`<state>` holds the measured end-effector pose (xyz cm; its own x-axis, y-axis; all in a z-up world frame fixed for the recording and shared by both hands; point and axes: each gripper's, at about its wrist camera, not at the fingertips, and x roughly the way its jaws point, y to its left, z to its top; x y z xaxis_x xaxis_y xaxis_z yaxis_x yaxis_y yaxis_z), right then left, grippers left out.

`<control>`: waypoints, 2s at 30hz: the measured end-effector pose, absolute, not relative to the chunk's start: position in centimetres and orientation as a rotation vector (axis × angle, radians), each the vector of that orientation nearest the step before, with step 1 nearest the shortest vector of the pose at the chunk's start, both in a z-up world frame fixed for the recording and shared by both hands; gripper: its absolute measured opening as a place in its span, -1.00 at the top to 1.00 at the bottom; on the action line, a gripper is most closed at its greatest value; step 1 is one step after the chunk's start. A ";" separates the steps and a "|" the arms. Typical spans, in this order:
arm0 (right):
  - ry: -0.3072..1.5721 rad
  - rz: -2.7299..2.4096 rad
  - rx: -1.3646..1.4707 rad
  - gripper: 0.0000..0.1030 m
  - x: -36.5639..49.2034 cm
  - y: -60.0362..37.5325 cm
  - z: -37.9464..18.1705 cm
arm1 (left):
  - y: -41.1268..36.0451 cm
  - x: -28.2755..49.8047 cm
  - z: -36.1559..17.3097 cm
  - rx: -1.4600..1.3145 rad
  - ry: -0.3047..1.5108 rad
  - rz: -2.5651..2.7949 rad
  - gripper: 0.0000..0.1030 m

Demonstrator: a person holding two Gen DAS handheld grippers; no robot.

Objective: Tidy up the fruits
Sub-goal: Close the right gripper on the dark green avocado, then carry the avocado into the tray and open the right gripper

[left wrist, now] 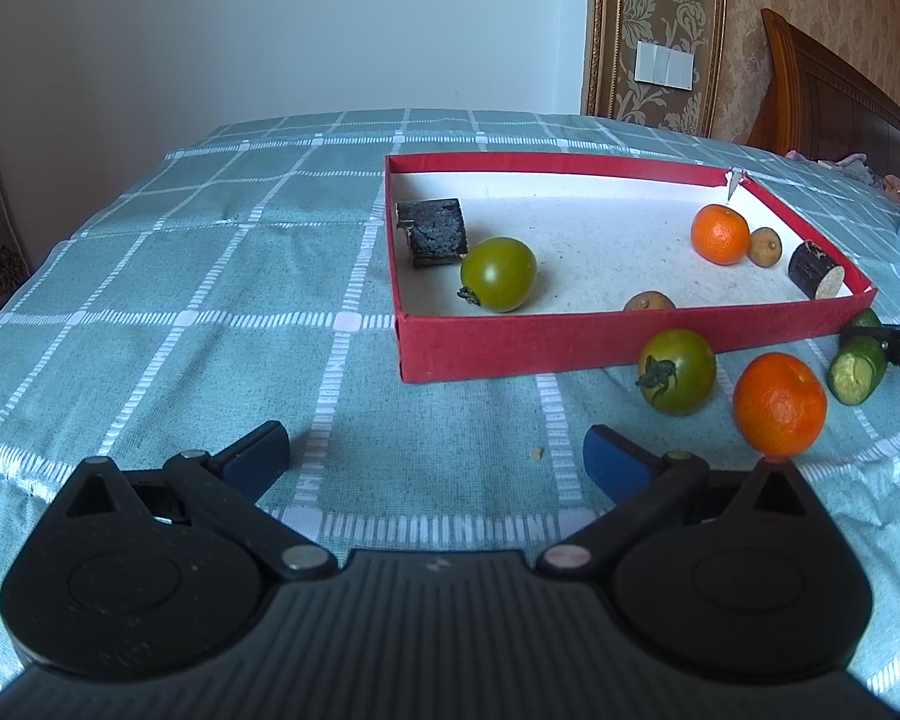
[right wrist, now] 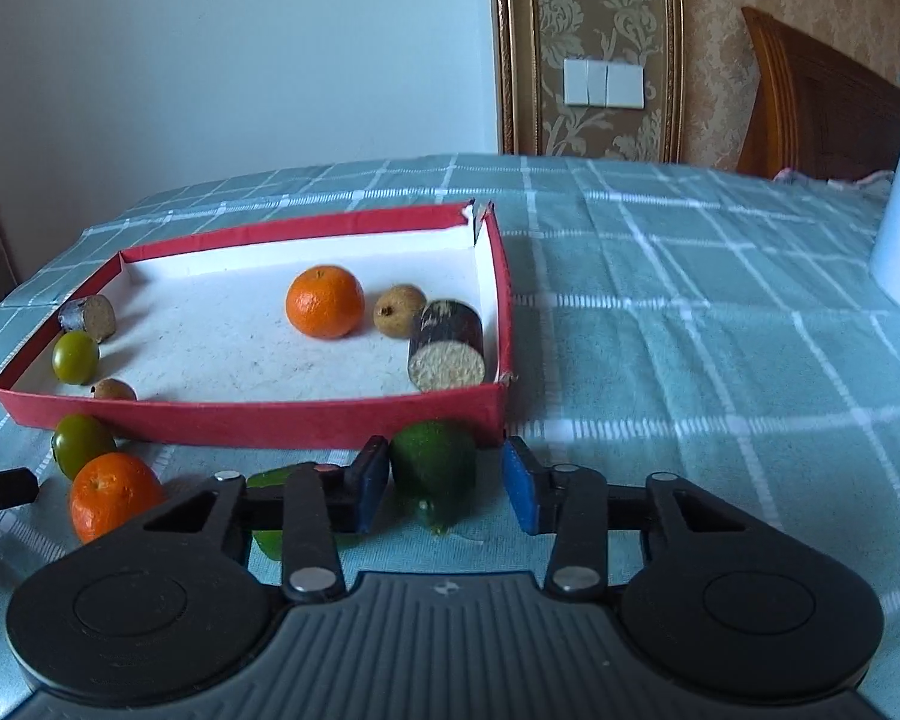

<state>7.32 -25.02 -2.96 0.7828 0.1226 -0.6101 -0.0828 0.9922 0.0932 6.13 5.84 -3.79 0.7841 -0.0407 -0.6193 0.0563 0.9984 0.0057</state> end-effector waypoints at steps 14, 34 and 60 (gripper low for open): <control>0.616 0.100 0.010 0.43 6.4 -24.3 -3.1 | 5.8 6.1 -3.8 0.024 0.668 -0.052 -1.00; 0.557 0.188 -0.064 0.43 9.3 -20.8 -0.3 | 5.8 6.1 -3.8 0.023 0.667 -0.053 -1.00; 0.652 0.203 -0.120 0.43 14.2 -18.4 -2.7 | 5.8 6.1 -3.8 0.022 0.667 -0.053 -1.00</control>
<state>14.19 -18.43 -2.73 0.7761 0.1494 -0.6126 -0.2247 0.9733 -0.0474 6.15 5.84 -3.79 0.7845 -0.0420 -0.6187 0.0561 0.9984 0.0034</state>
